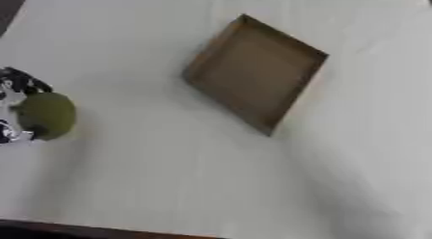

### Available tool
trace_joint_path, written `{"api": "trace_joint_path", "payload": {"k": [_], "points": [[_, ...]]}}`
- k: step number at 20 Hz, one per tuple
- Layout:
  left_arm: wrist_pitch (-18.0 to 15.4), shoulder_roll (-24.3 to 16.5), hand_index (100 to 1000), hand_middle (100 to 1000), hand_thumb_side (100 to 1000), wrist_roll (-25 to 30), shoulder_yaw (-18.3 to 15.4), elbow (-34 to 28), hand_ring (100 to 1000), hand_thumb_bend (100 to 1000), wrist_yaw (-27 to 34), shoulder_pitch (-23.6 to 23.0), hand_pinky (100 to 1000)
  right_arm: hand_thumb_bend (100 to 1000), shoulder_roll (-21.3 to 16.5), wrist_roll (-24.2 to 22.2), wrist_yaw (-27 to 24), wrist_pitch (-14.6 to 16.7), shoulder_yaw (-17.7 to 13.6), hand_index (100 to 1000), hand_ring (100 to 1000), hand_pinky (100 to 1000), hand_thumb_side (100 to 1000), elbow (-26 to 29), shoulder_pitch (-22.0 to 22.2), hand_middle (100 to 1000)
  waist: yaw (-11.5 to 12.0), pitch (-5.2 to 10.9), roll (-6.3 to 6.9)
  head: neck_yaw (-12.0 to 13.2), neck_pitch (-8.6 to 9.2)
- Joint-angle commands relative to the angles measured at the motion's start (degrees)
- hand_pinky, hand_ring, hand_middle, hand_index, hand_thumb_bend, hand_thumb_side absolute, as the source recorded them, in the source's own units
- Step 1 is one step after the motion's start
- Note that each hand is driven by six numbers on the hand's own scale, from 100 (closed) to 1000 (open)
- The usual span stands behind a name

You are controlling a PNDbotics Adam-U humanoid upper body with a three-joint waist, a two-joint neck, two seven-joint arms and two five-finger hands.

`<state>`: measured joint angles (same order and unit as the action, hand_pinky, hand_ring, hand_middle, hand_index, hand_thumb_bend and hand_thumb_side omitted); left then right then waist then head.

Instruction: Pick up objects on the table and place them in the box.

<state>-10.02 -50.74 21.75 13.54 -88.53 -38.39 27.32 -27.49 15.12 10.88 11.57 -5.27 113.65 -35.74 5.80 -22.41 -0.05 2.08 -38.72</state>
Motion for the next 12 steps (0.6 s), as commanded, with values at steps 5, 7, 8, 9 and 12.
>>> {"api": "trace_joint_path", "payload": {"k": [5,7,8,9,12], "points": [[-2.16,-0.26,811,581,100,-0.64,0.28,2.61,649,487,-5.59,0.85,621,100,-0.69,-0.26,-0.57,0.07,-0.25,689,713,853,524,0.94,-0.32,605,0.04,1.37,0.25,0.23,0.51],[-2.11,-0.03,770,536,100,-1.97,-0.01,2.59,604,408,-5.19,0.86,566,100,-0.68,-0.25,-0.63,0.03,-0.26,690,713,853,524,0.94,-0.21,605,0.05,1.37,0.26,0.21,0.53],[-2.0,0.07,735,504,100,-2.85,-0.21,2.29,567,320,-4.57,0.79,512,100,-0.7,-0.24,-0.64,0.0,-0.27,690,714,854,524,0.94,-0.15,605,0.06,1.38,0.27,0.17,0.55],[-1.88,0.12,729,498,100,-3.87,-0.46,1.69,559,288,-3.62,0.7,499,100,-0.72,-0.23,-0.64,-0.03,-0.28,690,714,854,524,0.94,-0.07,605,0.07,1.38,0.28,0.13,0.56],[-1.69,-0.25,715,491,100,-6.43,-1.22,-1.13,536,137,-0.91,0.27,456,100,-0.73,-0.22,-0.66,-0.12,-0.31,691,715,855,524,0.94,0.1,606,0.1,1.39,0.33,0.01,0.64]]}}
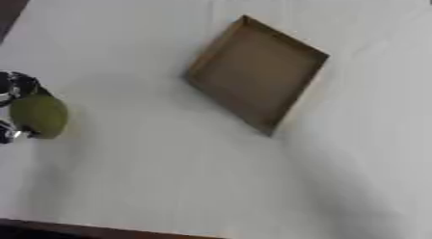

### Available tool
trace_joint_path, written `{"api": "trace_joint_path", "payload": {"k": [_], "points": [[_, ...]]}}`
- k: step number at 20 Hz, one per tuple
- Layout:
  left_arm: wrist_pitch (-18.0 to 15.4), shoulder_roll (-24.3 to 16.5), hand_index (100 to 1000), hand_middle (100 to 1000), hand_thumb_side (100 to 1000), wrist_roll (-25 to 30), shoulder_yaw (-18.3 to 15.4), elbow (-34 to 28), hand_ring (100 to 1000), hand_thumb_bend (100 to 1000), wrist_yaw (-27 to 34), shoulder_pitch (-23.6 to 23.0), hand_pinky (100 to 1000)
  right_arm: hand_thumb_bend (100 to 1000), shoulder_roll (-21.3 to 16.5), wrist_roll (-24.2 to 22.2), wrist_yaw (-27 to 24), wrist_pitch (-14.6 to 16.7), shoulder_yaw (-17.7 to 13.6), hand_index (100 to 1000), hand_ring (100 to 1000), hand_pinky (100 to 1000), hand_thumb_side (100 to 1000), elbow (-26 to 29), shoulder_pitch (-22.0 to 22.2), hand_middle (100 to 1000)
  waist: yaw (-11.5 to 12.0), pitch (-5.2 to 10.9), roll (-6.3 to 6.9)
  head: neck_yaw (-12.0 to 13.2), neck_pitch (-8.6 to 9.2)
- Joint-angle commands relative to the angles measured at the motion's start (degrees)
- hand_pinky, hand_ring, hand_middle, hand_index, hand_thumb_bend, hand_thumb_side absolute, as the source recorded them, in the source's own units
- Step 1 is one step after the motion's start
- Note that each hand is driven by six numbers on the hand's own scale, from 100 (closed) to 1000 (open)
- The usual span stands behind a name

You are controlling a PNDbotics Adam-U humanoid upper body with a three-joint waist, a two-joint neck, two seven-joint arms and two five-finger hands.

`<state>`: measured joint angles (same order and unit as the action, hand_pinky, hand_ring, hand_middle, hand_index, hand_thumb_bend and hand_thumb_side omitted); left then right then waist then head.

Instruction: Pick up objects on the table and place them in the box.

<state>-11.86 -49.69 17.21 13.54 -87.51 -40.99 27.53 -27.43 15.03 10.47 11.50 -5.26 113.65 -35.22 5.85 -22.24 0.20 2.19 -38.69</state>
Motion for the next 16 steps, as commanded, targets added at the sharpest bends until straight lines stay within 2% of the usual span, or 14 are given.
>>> {"api": "trace_joint_path", "payload": {"k": [1,4,8,13,16], "points": [[0.22,-1.51,705,486,100,-2.44,-1.5,-3.15,526,100,2.29,-0.11,439,100,-0.8,-0.13,-0.25,-0.06,-0.32,691,715,855,524,0.94,-0.37,606,0.07,1.22,0.1,-0.15,0.64],[0.12,-2.5,687,479,100,-4.91,-3.08,-6.72,511,100,2.72,-0.33,415,100,-0.84,-0.14,-0.32,-0.13,-0.29,691,715,855,524,0.94,-0.21,605,0.16,1.28,0.18,-0.31,0.72],[-0.8,-3.08,675,470,100,-9.25,-4.4,-10.6,500,121,0.33,1.14,397,100,-0.86,-0.26,-0.37,-0.13,-0.24,691,715,855,541,0.94,-0.25,604,0.17,1.47,0.25,-0.53,0.69],[-4.53,-0.85,672,474,100,-11.88,-2.35,-11.36,497,221,-4.62,6.78,411,100,-1.34,-0.58,-0.28,0.13,-0.13,690,713,850,524,0.94,-1.16,606,-0.24,1.93,0.21,-0.29,0.37],[-7.46,2.65,677,476,100,-12.19,-0.43,-8.72,496,254,-7.96,12.33,416,100,-2.28,-0.89,-0.1,0.34,-0.05,689,711,845,523,0.94,-2.03,607,-0.64,2.34,0.16,-0.35,-0.18]]}}
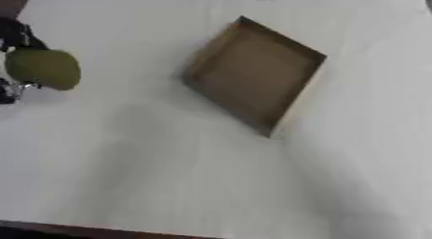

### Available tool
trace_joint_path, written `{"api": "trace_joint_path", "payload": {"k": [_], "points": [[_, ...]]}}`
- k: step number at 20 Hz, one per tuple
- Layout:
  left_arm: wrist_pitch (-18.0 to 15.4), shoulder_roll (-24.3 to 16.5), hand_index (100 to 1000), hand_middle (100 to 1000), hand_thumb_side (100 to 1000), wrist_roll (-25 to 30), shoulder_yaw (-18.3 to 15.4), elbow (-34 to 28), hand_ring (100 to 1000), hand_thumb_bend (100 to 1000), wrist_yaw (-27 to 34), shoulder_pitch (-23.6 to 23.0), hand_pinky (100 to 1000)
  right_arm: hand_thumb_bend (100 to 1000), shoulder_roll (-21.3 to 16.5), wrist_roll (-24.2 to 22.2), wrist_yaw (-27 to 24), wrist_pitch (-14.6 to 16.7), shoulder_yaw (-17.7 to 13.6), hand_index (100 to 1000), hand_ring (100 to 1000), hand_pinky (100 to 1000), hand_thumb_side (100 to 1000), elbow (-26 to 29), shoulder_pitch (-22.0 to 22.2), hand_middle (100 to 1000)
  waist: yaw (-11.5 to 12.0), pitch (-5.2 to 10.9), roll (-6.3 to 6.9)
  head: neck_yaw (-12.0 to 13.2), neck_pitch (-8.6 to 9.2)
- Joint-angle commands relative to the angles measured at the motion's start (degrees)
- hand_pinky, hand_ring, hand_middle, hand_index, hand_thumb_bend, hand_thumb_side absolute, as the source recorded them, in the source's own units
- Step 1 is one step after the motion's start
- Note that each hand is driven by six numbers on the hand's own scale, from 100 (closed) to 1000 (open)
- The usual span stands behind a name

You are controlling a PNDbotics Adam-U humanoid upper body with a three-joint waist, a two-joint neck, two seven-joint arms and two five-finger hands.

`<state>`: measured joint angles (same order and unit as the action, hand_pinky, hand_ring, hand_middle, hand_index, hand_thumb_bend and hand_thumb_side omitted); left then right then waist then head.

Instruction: Pick up objects on the table and place them in the box.

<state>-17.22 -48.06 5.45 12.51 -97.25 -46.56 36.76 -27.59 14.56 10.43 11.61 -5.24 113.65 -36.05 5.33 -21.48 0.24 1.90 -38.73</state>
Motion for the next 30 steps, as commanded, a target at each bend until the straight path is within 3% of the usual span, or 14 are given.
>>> {"api": "trace_joint_path", "payload": {"k": [1,4,7,11,18,19,22,25,30], "points": [[-3.29,2.58,677,475,100,-0.3,1.18,2.63,496,260,-3.62,5.23,417,100,-2.55,-0.52,-0.03,0.27,-0.03,688,710,844,523,0.94,-1.53,607,-0.22,1.71,0.07,-0.17,-0.31],[-6.42,7.04,677,477,100,-0.87,2.11,7.94,497,292,-7.65,10.52,432,100,-3.58,-1.06,-0.02,0.42,0.33,687,709,839,517,0.94,-2.67,607,-0.65,2.04,-0.13,-0.15,-0.68],[-8.89,11.46,677,480,100,-2.08,2.22,12.97,500,304,-11.46,14.87,437,100,-4.12,-1.88,-0.05,0.53,0.8,686,707,836,442,0.94,-4.16,608,-1.29,2.29,-0.43,0.17,-0.8],[-10.13,17.0,676,479,100,-3.61,0.43,18.16,497,235,-14.0,18.89,422,100,-4.35,-2.5,0.11,0.77,0.87,685,705,831,358,0.94,-5.59,608,-2.07,2.48,-0.75,0.75,-0.79],[-10.47,20.22,676,479,100,-5.5,-1.27,21.76,497,233,-15.59,21.02,422,100,-4.28,-2.96,0.3,0.68,0.92,685,705,831,353,0.94,-6.33,609,-2.54,2.48,-0.97,1.09,-0.65],[-10.37,20.47,683,479,100,-5.75,-1.5,21.87,496,113,-15.55,21.26,409,100,-4.05,-3.08,0.27,0.81,1.07,685,706,830,342,0.94,-6.56,609,-2.76,2.3,-1.19,1.12,-0.27],[-8.55,23.51,685,473,100,-7.54,-4.52,24.43,493,100,-14.53,23.03,394,100,-1.04,-4.47,-0.51,0.67,2.07,686,707,830,362,0.94,-9.51,609,-5.71,1.52,-2.93,3.79,0.91],[-6.24,27.34,688,469,100,-8.69,-6.63,25.87,488,100,-15.38,23.96,394,100,1.02,-5.68,-0.31,-0.22,2.58,686,707,830,378,0.94,-10.98,608,-7.13,1.35,-3.18,5.01,1.14],[-4.79,30.78,694,471,100,-11.26,-6.99,26.98,485,100,-14.0,24.88,391,100,2.25,-5.97,-0.23,-0.57,2.85,686,707,829,383,0.94,-11.72,608,-8.18,1.36,-3.39,5.93,1.24]]}}
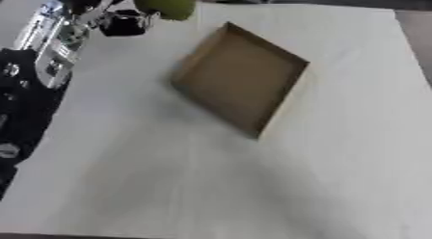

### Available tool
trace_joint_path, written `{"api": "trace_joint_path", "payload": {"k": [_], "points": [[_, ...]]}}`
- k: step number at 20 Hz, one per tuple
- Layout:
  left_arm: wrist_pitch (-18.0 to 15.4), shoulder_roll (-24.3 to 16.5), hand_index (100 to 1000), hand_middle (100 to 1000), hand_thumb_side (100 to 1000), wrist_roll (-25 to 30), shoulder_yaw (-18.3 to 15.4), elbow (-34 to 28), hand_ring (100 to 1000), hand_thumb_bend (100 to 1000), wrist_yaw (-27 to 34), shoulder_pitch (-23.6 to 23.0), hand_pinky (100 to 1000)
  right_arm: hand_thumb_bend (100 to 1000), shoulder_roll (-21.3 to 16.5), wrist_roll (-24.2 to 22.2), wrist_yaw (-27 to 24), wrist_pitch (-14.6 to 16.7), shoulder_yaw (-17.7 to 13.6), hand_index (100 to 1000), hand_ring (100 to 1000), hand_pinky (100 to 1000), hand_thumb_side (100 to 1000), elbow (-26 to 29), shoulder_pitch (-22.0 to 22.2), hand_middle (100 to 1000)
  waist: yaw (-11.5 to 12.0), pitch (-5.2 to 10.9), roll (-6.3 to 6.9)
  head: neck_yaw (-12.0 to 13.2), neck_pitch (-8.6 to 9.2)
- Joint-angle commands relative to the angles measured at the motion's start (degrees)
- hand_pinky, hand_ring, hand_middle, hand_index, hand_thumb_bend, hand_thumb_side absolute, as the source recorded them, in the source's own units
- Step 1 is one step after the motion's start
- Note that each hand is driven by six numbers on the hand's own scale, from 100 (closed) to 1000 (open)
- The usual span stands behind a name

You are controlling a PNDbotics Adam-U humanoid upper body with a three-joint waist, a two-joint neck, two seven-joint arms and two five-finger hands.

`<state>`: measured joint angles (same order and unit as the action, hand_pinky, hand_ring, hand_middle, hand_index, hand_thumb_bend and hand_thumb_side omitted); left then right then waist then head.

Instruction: Pick up objects on the table and place them in the box.

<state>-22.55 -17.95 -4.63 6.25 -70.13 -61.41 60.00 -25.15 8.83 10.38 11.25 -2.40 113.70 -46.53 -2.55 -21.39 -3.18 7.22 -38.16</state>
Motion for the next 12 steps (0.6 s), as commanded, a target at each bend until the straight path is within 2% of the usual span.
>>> {"api": "trace_joint_path", "payload": {"k": [1,4,9,12], "points": [[0.58,1.06,696,472,100,-1.47,-0.68,0.18,486,100,1.13,1.77,393,100,0.11,-0.49,-0.16,-0.33,0.18,687,708,830,382,0.89,-1.41,608,-0.55,1.29,-0.05,0.77,0.66],[0.07,1.87,700,474,100,-1.91,-0.44,0.89,488,100,1.51,1.69,397,100,0.9,-1.56,0.23,-0.85,0.61,687,709,831,415,0.89,-1.8,608,-1.23,1.29,-0.17,1.09,0.65],[-2.68,3.3,712,483,103,-0.97,-0.49,3.22,497,100,1.38,1.43,412,100,2.18,-1.9,0.36,-2.3,0.85,688,711,835,512,0.89,-1.79,606,-2.16,1.17,-0.18,1.94,0.55],[-3.98,4.26,718,489,100,0.07,-0.45,4.64,503,100,0.42,1.38,424,100,2.75,-1.67,0.32,-2.99,0.96,689,711,836,531,0.89,-1.88,605,-2.65,1.05,-0.22,2.45,0.41]]}}
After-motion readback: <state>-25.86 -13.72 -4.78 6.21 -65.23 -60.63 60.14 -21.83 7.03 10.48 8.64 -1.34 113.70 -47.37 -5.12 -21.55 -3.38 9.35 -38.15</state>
